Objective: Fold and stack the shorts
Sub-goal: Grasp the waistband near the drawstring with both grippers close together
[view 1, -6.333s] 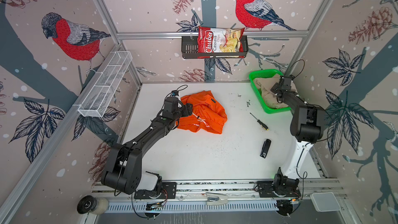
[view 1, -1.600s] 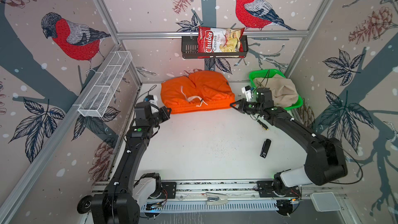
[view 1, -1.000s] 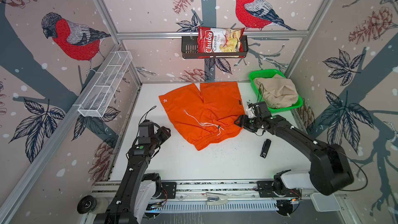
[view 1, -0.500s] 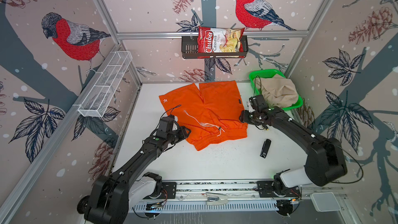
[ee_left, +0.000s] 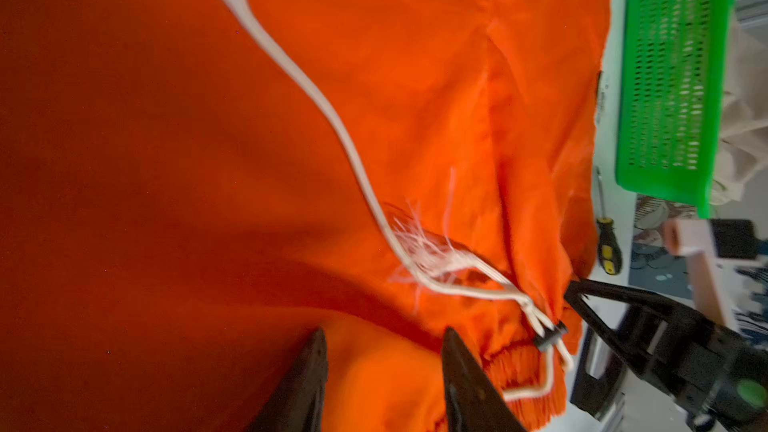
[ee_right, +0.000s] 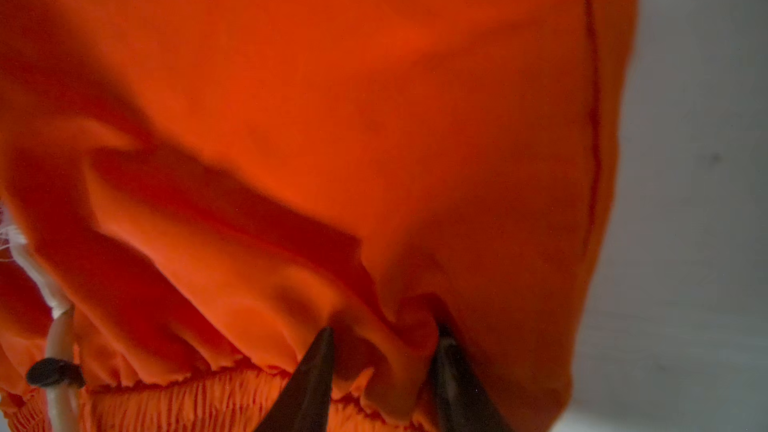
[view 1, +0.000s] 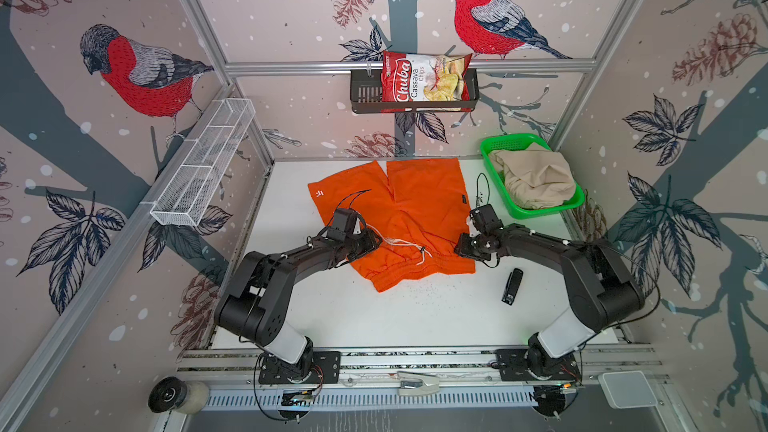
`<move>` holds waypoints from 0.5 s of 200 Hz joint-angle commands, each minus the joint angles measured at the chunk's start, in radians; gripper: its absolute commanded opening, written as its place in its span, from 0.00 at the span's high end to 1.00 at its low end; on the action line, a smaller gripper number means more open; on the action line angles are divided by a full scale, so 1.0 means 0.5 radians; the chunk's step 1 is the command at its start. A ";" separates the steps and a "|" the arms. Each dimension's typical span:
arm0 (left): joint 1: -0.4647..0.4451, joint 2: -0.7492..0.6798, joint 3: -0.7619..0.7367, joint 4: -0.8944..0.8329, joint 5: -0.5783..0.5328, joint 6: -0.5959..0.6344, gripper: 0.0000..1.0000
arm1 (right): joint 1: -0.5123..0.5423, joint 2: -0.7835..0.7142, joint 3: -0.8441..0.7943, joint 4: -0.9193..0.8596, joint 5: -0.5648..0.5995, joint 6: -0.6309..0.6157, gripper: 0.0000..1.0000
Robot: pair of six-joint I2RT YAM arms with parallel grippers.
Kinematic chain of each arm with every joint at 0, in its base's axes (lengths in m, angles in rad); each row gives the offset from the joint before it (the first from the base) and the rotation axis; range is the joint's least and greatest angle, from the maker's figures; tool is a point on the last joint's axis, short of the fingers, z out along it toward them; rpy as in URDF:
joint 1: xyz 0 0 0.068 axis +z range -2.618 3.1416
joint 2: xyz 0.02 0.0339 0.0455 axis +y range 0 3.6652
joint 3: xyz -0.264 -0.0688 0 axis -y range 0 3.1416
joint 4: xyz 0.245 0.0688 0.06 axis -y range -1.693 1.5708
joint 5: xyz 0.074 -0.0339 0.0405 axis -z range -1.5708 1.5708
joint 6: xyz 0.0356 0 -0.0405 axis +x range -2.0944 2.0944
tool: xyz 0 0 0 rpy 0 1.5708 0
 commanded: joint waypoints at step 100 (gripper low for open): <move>-0.013 -0.425 0.278 -0.521 -0.080 0.890 0.54 | 0.305 -0.611 0.187 -0.123 0.221 -1.094 0.43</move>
